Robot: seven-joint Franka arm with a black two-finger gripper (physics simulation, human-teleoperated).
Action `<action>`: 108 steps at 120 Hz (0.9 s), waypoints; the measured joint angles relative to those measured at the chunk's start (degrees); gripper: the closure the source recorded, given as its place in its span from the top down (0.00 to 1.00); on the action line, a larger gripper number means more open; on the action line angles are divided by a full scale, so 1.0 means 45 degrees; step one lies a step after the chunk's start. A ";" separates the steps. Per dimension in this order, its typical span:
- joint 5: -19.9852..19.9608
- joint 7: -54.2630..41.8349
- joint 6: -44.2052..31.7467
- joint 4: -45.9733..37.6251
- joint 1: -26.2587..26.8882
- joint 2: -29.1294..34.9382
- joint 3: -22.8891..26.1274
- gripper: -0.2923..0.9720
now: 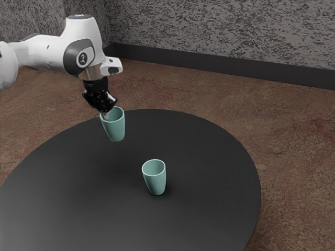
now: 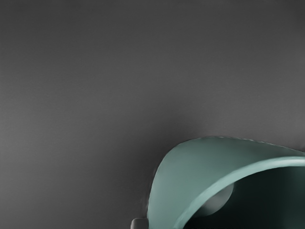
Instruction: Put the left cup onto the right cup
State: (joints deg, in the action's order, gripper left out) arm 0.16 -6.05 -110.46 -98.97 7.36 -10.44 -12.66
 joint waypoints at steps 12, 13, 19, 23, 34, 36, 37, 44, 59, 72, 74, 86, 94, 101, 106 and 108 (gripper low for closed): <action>-0.0054 0.0042 0.0147 0.0512 0.0022 -0.0202 0.0287 0.15; -0.0058 0.0047 0.0160 0.0563 0.0004 -0.0225 0.0335 0.15; -0.0074 0.0080 0.0238 0.0853 0.0008 -0.0372 0.0563 0.15; -0.0083 0.0107 0.0286 0.1021 0.0020 -0.0484 0.0696 0.15; -0.0099 0.0186 0.0384 0.1436 0.0024 -0.0827 0.1070 0.15; -0.0102 0.0200 0.0398 0.1502 0.0026 -0.0879 0.1116 0.15; -0.0103 0.0207 0.0404 0.1541 0.0022 -0.0908 0.1146 0.15; -0.0109 0.0251 0.0442 0.1761 0.0020 -0.1077 0.1311 0.15; -0.0203 0.0333 0.0501 0.2041 0.0030 -0.1380 0.1433 0.15; -0.0357 0.0391 0.0533 0.2324 0.0024 -0.1685 0.1609 0.15; -0.0374 0.0399 0.0537 0.2405 0.0030 -0.1744 0.1648 0.15; -0.0441 0.0450 0.0553 0.2761 0.0032 -0.2026 0.1920 0.15; -0.0463 0.0501 0.0560 0.2896 0.0025 -0.2180 0.2097 0.15; -0.0482 0.0542 0.0565 0.2974 0.0031 -0.2267 0.2183 0.15; -0.0507 0.0570 0.0568 0.3005 0.0026 -0.2329 0.2225 0.15; -0.0515 0.0581 0.0569 0.3015 0.0027 -0.2353 0.2241 0.15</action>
State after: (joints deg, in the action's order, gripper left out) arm -2.16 -3.44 -107.90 -85.40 7.48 -21.03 -2.57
